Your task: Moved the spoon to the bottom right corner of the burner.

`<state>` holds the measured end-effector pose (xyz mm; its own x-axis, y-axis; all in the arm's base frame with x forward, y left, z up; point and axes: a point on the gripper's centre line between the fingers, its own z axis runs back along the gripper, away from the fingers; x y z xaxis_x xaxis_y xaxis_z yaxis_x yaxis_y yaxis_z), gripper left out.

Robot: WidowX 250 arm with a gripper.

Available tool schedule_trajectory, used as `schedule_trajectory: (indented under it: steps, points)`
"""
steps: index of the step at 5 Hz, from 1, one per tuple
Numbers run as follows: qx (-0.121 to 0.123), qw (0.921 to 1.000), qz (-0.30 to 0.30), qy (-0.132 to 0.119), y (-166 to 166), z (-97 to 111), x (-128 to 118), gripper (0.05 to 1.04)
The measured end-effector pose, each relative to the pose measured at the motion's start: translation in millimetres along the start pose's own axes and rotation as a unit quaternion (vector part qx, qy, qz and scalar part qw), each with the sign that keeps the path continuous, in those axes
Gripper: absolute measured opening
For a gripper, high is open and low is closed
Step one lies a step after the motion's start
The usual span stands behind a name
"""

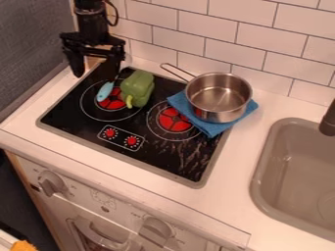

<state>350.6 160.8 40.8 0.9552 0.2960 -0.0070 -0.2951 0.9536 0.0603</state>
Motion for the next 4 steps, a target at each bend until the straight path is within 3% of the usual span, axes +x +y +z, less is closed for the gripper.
schedule_trajectory:
  steps: [1,2,3,4]
  points:
    - [0.000,0.9998,0.001,0.022,-5.9,-20.0,2.0,1.001]
    - [0.023,0.9990,-0.005,0.039,-7.9,-29.7,10.4,1.000]
    - [0.030,0.9986,-0.008,0.041,-7.6,-31.8,17.8,0.946]
    - [0.030,0.9986,-0.013,0.042,-12.5,-33.5,15.5,0.654]
